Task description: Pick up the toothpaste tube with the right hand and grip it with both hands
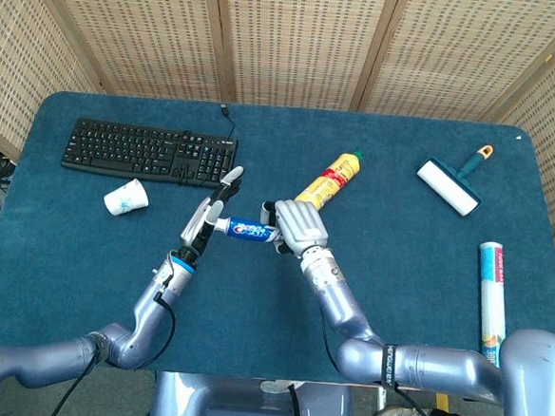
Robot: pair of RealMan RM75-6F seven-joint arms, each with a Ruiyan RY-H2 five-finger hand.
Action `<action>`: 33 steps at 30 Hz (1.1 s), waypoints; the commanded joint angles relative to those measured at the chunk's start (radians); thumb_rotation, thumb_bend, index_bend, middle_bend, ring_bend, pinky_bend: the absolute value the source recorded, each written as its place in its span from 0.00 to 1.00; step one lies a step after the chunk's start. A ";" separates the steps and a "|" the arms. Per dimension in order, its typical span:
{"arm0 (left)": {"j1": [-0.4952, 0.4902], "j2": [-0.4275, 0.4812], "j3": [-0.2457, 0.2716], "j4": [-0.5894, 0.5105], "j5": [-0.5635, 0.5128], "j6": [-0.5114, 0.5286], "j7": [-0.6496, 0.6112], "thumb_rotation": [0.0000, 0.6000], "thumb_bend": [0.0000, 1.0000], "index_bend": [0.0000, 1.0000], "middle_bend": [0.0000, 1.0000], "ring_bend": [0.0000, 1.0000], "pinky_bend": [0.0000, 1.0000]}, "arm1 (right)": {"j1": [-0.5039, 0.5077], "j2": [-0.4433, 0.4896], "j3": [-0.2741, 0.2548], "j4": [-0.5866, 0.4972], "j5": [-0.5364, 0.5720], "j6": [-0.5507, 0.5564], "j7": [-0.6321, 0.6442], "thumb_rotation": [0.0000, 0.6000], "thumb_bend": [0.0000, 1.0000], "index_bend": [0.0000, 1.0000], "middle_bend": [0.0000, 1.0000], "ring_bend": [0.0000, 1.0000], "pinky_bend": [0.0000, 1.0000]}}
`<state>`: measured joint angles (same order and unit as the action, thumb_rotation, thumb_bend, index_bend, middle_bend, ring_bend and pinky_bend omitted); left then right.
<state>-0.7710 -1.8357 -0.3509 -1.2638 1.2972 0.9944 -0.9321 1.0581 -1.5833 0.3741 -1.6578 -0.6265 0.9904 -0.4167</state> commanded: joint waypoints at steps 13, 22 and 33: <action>-0.004 -0.021 -0.008 0.008 -0.009 -0.001 0.012 0.09 0.00 0.00 0.00 0.00 0.00 | -0.001 0.001 -0.008 -0.004 -0.002 0.010 0.009 1.00 0.75 0.73 0.72 0.67 0.66; 0.043 0.037 0.005 -0.005 0.027 0.054 -0.007 0.11 0.00 0.00 0.00 0.00 0.00 | -0.021 0.039 -0.019 -0.018 -0.006 0.028 0.006 1.00 0.75 0.74 0.72 0.67 0.66; 0.168 0.249 0.061 0.035 0.137 0.201 -0.041 0.17 0.00 0.00 0.00 0.00 0.00 | -0.093 0.097 -0.090 -0.013 -0.027 0.032 0.023 1.00 0.75 0.74 0.72 0.67 0.66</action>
<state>-0.6311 -1.6237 -0.3116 -1.2504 1.4059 1.1641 -0.9829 0.9739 -1.4866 0.2956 -1.6781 -0.6483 1.0240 -0.3956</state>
